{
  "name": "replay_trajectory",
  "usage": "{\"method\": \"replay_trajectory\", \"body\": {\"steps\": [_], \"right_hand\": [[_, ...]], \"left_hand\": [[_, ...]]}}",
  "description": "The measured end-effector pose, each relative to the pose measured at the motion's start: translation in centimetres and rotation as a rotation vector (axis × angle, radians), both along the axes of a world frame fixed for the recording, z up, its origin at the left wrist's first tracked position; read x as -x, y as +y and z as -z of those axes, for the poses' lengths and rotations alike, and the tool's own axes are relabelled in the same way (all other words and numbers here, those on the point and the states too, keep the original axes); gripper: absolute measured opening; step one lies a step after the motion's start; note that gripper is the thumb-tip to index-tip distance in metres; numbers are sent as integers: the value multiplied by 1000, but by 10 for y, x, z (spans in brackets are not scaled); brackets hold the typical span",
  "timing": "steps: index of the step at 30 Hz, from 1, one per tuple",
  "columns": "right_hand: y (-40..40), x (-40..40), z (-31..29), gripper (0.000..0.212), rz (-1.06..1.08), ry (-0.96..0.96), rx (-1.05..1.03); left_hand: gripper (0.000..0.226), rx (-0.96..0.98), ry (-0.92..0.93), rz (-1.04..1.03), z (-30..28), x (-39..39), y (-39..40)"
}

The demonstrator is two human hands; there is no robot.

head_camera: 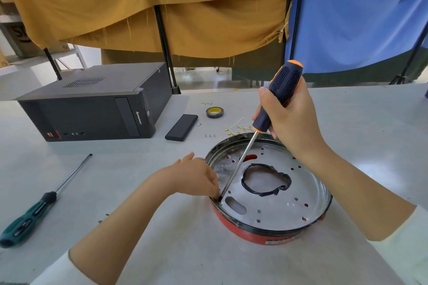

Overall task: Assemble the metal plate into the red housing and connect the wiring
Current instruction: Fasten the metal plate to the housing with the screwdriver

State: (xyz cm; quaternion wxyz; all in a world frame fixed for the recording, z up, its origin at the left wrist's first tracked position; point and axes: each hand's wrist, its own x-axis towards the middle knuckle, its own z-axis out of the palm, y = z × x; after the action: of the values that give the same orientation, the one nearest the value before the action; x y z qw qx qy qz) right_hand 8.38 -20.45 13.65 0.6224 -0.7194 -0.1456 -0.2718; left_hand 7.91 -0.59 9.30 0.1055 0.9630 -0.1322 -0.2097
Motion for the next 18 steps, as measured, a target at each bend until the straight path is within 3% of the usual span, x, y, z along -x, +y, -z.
{"method": "replay_trajectory", "body": {"steps": [6, 18], "right_hand": [[1, 0, 1, 18, 16, 11, -18], [-1, 1, 2, 18, 45, 8, -27]], "left_hand": [[10, 28, 89, -90, 1, -3, -4], [10, 48, 90, -107, 3, -6, -4]]}}
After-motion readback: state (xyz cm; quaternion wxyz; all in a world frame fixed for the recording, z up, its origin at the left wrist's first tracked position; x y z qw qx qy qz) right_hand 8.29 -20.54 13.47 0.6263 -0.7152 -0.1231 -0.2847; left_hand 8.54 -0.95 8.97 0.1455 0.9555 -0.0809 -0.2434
